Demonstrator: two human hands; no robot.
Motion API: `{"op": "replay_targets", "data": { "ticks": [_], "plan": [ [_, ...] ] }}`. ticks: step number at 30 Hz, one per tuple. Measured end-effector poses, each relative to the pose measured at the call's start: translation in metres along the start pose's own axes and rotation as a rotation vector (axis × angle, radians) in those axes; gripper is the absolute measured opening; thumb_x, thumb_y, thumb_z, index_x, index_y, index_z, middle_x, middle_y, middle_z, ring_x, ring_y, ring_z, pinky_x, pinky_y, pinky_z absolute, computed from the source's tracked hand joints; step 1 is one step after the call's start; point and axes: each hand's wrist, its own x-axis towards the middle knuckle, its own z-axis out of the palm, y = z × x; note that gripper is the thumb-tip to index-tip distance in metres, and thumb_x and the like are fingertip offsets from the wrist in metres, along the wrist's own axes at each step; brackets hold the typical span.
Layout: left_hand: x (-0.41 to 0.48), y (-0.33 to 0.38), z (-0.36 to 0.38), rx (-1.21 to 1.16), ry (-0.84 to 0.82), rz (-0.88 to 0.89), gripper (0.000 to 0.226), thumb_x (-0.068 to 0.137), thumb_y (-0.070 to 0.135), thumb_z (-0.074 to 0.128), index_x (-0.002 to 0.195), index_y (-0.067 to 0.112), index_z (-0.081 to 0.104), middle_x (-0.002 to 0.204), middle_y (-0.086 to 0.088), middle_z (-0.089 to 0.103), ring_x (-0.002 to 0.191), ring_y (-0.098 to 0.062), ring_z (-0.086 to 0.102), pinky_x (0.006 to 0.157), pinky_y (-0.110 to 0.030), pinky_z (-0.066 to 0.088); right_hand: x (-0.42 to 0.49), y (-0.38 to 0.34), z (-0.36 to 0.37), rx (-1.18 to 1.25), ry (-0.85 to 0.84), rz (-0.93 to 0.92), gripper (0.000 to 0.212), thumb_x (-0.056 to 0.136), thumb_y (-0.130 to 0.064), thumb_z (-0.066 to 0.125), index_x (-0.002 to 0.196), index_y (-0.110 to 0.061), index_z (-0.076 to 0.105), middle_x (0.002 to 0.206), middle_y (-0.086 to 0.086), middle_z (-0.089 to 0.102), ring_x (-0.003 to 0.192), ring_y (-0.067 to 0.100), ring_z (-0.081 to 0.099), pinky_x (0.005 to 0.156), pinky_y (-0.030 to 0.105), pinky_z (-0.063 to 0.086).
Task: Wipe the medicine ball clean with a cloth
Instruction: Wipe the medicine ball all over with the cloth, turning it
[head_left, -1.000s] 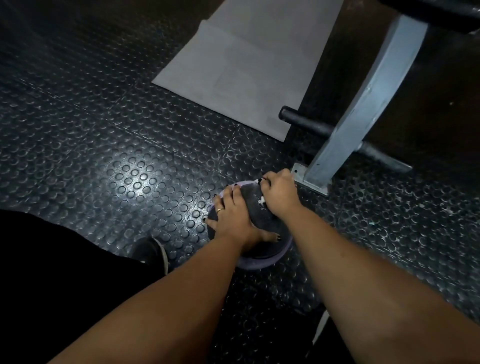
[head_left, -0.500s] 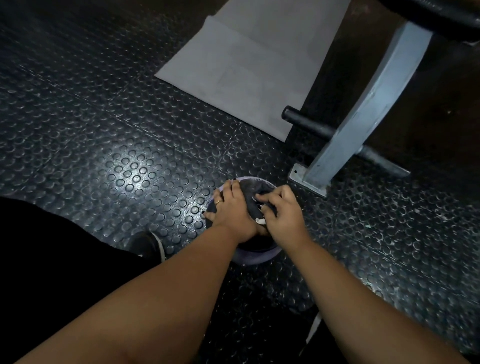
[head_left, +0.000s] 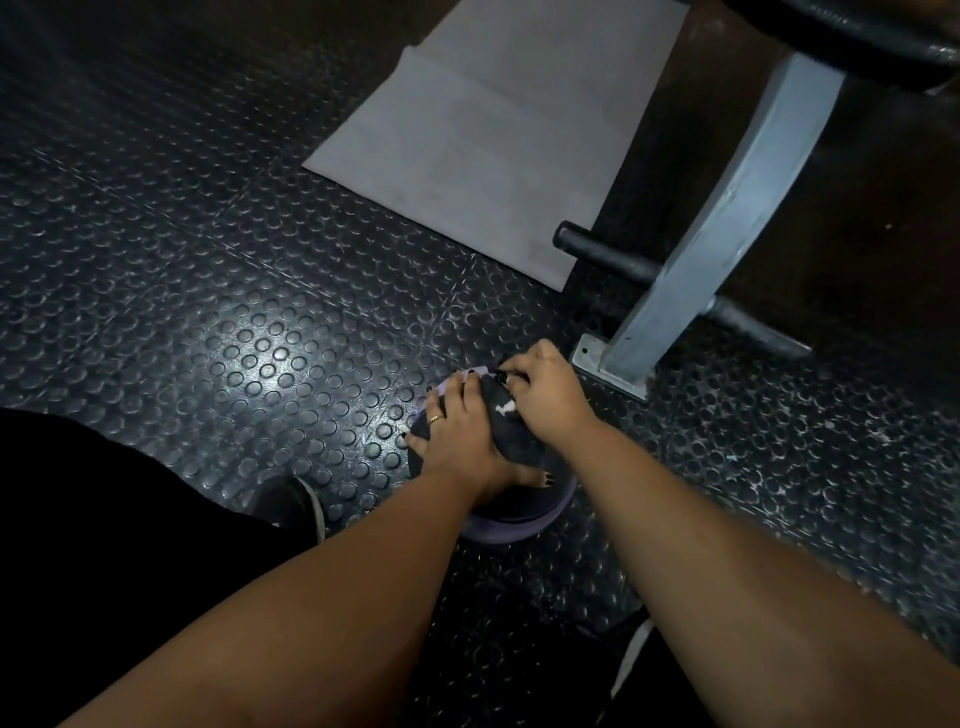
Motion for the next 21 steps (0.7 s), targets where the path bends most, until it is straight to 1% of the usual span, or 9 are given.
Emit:
{"op": "replay_targets", "data": {
  "ticks": [3, 6, 9, 11, 12, 14, 16, 18, 21],
  "plan": [
    [0.000, 0.000, -0.005, -0.037, -0.011, -0.016, 0.144, 0.057, 0.060, 0.087, 0.157, 0.022, -0.009, 0.165, 0.006, -0.011, 0.153, -0.029, -0.011, 0.112, -0.075, 0.014, -0.040, -0.003, -0.003, 0.097, 0.036, -0.073, 0.022, 0.088, -0.003, 0.058, 0.106, -0.008, 0.071, 0.097, -0.001, 0.044, 0.095, 0.016, 0.051, 0.091, 0.022, 0.042],
    [0.001, 0.002, -0.004, -0.052, 0.025, -0.019, 0.110, 0.084, 0.041, 0.073, 0.158, 0.022, -0.007, 0.166, 0.005, -0.011, 0.153, -0.029, -0.010, 0.111, -0.077, 0.012, -0.073, -0.003, -0.004, 0.154, 0.030, -0.138, 0.024, 0.083, 0.003, 0.060, 0.100, -0.007, 0.072, 0.091, -0.008, 0.042, 0.088, 0.012, 0.051, 0.085, 0.017, 0.042],
    [-0.001, 0.000, 0.001, -0.038, 0.046, 0.012, 0.100, 0.090, 0.038, 0.063, 0.158, 0.020, -0.008, 0.165, 0.004, -0.010, 0.152, -0.031, -0.011, 0.110, -0.078, 0.011, -0.075, 0.000, -0.004, 0.128, 0.053, -0.143, 0.021, 0.083, 0.000, 0.062, 0.099, -0.009, 0.073, 0.089, -0.011, 0.042, 0.083, 0.003, 0.049, 0.081, 0.012, 0.041],
    [-0.004, 0.000, 0.001, -0.044, 0.047, 0.006, 0.109, 0.086, 0.040, 0.070, 0.158, 0.018, -0.009, 0.165, 0.003, -0.012, 0.152, -0.033, -0.011, 0.111, -0.077, 0.012, -0.067, -0.002, -0.002, 0.120, 0.087, -0.136, 0.020, 0.084, -0.004, 0.062, 0.100, -0.010, 0.072, 0.088, -0.015, 0.041, 0.081, -0.003, 0.049, 0.079, 0.007, 0.039],
    [-0.004, 0.000, 0.000, -0.055, 0.038, -0.009, 0.120, 0.079, 0.044, 0.077, 0.158, 0.018, -0.009, 0.165, 0.003, -0.012, 0.152, -0.033, -0.011, 0.111, -0.077, 0.012, -0.060, -0.004, 0.000, 0.116, 0.105, -0.126, 0.020, 0.086, -0.007, 0.062, 0.102, -0.011, 0.072, 0.089, -0.014, 0.042, 0.082, -0.001, 0.050, 0.080, 0.009, 0.041],
    [-0.004, 0.000, 0.000, -0.083, 0.023, -0.036, 0.141, 0.062, 0.055, 0.087, 0.157, 0.018, -0.010, 0.165, 0.004, -0.012, 0.152, -0.031, -0.012, 0.113, -0.075, 0.013, -0.041, -0.010, 0.004, 0.081, 0.124, -0.083, 0.021, 0.089, -0.012, 0.059, 0.106, -0.012, 0.071, 0.096, -0.007, 0.045, 0.088, 0.009, 0.053, 0.086, 0.019, 0.044],
    [-0.007, -0.003, 0.004, -0.082, 0.037, -0.028, 0.154, 0.048, 0.067, 0.087, 0.157, 0.019, -0.011, 0.165, 0.004, -0.011, 0.152, -0.031, -0.013, 0.114, -0.072, 0.015, -0.014, -0.013, 0.004, 0.042, 0.079, -0.009, 0.023, 0.091, -0.015, 0.057, 0.109, -0.011, 0.069, 0.102, 0.000, 0.047, 0.095, 0.018, 0.055, 0.087, 0.022, 0.042],
    [-0.010, -0.008, 0.010, -0.075, 0.058, 0.003, 0.159, 0.042, 0.074, 0.085, 0.156, 0.021, -0.012, 0.165, 0.004, -0.011, 0.152, -0.032, -0.013, 0.115, -0.070, 0.015, 0.012, -0.013, 0.002, 0.000, 0.002, 0.050, 0.024, 0.091, -0.015, 0.058, 0.110, -0.009, 0.069, 0.110, 0.009, 0.051, 0.102, 0.024, 0.055, 0.084, 0.020, 0.038],
    [-0.012, -0.009, 0.012, -0.081, 0.079, 0.011, 0.157, 0.043, 0.076, 0.083, 0.157, 0.022, -0.011, 0.165, 0.004, -0.012, 0.152, -0.030, -0.014, 0.115, -0.070, 0.015, 0.027, -0.011, 0.000, -0.025, -0.067, 0.100, 0.024, 0.091, -0.017, 0.060, 0.111, -0.010, 0.069, 0.117, 0.013, 0.051, 0.106, 0.027, 0.055, 0.081, 0.019, 0.034]
  ]
}}
